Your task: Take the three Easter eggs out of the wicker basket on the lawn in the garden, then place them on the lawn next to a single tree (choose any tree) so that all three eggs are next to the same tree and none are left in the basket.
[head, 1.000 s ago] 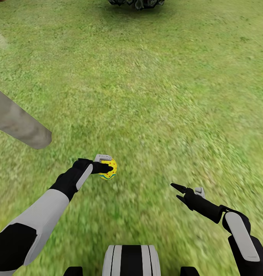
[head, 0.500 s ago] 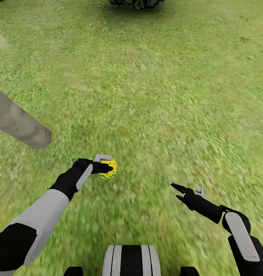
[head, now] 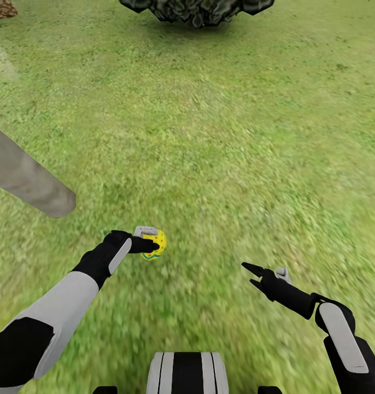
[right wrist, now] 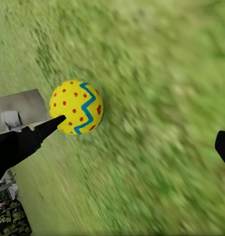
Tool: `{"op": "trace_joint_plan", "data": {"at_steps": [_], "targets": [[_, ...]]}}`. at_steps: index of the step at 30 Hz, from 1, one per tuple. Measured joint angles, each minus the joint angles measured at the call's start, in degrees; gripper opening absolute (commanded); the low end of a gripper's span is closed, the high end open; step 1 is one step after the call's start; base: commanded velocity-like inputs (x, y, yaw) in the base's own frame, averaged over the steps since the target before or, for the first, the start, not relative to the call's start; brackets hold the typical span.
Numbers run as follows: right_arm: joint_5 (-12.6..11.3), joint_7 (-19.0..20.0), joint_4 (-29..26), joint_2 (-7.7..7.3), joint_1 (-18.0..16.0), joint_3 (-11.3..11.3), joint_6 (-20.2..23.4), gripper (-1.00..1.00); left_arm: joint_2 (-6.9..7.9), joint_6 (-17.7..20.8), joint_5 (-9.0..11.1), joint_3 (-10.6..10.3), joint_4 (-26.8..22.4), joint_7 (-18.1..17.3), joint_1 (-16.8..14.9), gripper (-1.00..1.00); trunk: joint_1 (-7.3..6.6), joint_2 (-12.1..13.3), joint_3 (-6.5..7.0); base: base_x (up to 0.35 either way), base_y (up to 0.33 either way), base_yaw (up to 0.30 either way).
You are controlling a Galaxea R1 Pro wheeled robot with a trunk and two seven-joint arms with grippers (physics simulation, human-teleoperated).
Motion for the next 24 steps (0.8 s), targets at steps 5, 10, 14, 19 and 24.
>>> {"op": "trace_joint_plan", "data": {"at_steps": [5, 10, 14, 19, 24], "targets": [[0.0, 0.0, 0.0, 0.00, 0.0, 0.0, 0.0, 1.00, 0.00, 0.0, 0.0, 0.0, 0.0, 0.0, 0.0, 1.00, -0.13, 0.1, 1.11, 0.000, 0.000, 0.000], [0.0, 0.0, 0.0, 0.00, 0.0, 0.0, 0.0, 1.00, 0.00, 0.0, 0.0, 0.0, 0.0, 0.0, 0.0, 1.00, -0.26, 0.1, 2.22, 0.000, 0.000, 0.000], [0.0, 0.0, 0.0, 0.00, 0.0, 0.0, 0.0, 1.00, 0.00, 0.0, 0.0, 0.0, 0.0, 0.0, 0.0, 1.00, -0.36, 0.2, 3.10, 0.000, 0.000, 0.000], [0.0, 0.0, 0.0, 0.00, 0.0, 0.0, 0.0, 1.00, 0.00, 0.1, 0.0, 0.0, 0.1, 0.0, 0.0, 1.00, -0.49, 0.3, 4.21, 0.000, 0.000, 0.000], [0.0, 0.0, 0.0, 0.00, 0.0, 0.0, 0.0, 1.00, 0.00, 0.3, 0.2, 0.0, 0.1, 0.0, 0.0, 1.00, -0.62, 0.3, 5.32, 0.000, 0.000, 0.000]]}}
